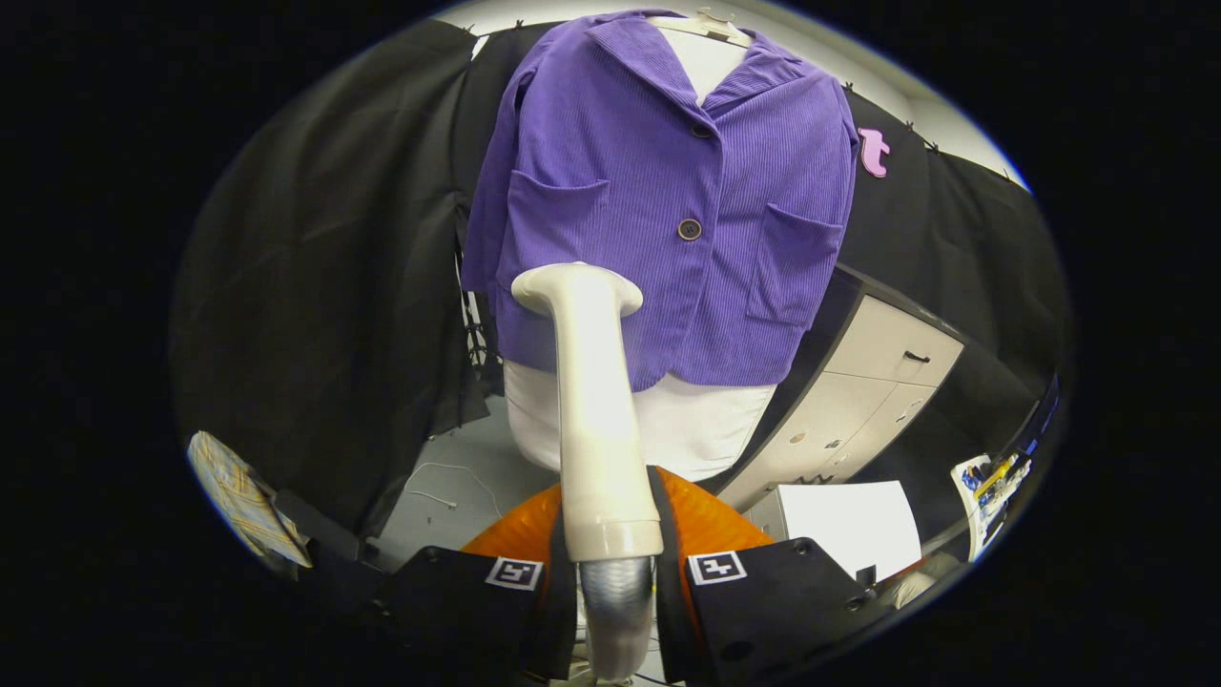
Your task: Iron the clothes twice with a garment steamer, once on the left side and once on the right side.
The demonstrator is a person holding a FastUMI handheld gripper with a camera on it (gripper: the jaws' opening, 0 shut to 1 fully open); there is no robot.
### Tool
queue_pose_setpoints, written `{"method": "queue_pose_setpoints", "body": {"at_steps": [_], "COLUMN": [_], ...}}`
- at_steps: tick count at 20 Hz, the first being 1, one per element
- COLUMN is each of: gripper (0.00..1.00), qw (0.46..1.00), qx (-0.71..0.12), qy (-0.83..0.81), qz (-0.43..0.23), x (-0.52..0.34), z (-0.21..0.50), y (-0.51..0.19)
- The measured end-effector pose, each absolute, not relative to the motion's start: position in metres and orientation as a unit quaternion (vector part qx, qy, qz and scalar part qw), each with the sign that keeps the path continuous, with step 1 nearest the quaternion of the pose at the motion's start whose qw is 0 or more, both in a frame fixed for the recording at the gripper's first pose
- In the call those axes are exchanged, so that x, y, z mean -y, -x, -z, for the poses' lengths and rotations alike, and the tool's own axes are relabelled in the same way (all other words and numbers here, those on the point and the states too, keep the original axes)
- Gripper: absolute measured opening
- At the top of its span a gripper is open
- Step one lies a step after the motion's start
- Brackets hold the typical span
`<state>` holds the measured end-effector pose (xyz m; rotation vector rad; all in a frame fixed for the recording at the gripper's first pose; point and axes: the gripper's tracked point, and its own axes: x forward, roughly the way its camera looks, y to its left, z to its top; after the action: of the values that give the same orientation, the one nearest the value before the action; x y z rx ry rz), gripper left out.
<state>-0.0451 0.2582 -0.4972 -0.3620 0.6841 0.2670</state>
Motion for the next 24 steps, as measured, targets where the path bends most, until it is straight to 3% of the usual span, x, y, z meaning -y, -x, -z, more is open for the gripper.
{"method": "queue_pose_setpoints", "body": {"at_steps": [12,24], "gripper": [0.42,0.42], "qw": [0.957,0.990], "qx": [-0.243,-0.129], "qy": [0.109,0.061], "qz": [-0.117,-0.019], "x": [-0.229,-0.131], "z": [0.361,0.217], "y": [0.014,-0.016]}}
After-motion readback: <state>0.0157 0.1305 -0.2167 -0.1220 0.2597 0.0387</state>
